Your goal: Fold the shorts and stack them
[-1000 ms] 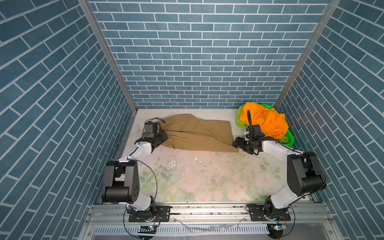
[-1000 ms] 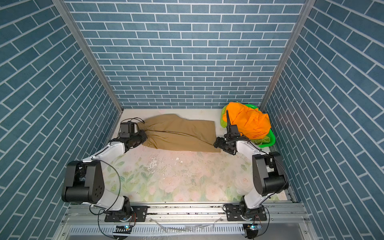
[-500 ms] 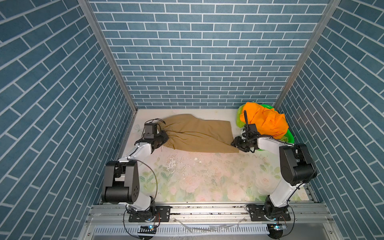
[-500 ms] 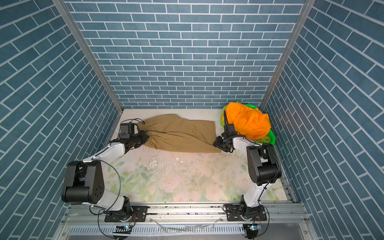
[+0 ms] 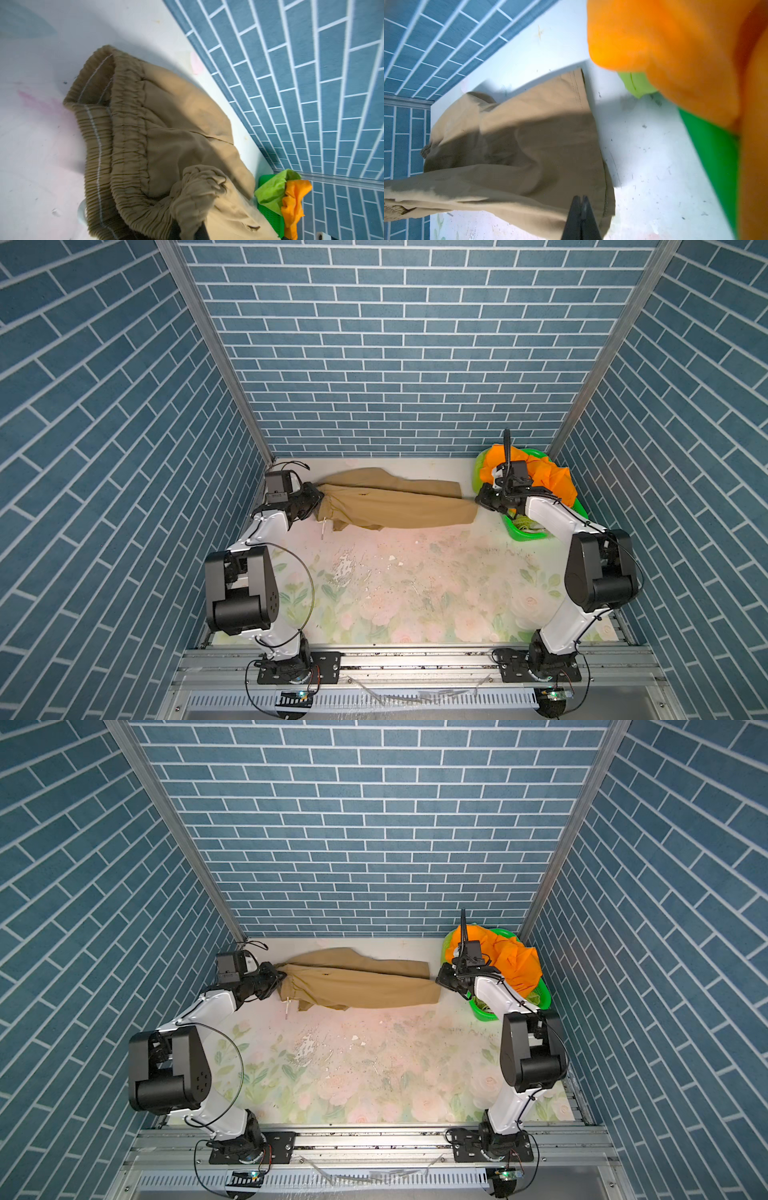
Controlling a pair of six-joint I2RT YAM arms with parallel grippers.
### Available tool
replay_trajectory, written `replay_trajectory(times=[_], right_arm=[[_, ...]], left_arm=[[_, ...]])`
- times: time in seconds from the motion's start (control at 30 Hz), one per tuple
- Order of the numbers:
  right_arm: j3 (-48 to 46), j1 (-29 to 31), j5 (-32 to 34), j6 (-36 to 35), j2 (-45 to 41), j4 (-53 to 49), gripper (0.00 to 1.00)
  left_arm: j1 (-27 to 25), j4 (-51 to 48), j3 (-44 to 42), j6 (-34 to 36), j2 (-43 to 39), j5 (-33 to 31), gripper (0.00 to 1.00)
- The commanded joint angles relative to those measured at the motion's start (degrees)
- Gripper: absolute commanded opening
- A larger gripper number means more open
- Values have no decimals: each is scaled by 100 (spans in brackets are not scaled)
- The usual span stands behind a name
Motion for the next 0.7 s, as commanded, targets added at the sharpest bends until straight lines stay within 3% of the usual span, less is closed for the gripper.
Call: replay_trajectory(times=[0.0, 0.23, 0.3, 0.57, 0.67], right_arm=[[-393, 28, 415, -462, -453, -206, 0], [-2104, 183, 654, -491, -629, 201, 0], [-2271, 175, 619, -379, -695, 177, 7], [-2410, 229, 511, 675, -1499, -124, 81], [-2684, 451, 374, 1552, -1543, 425, 94]], left_arm=[[43, 351, -215, -288, -96, 266, 0], [72, 1127, -1794, -596, -447, 81, 0], [68, 1365, -1997, -716, -404, 152, 0], [79, 1049, -2052, -663, -768, -4, 0], [82, 1119, -2125, -777, -872, -14, 0]])
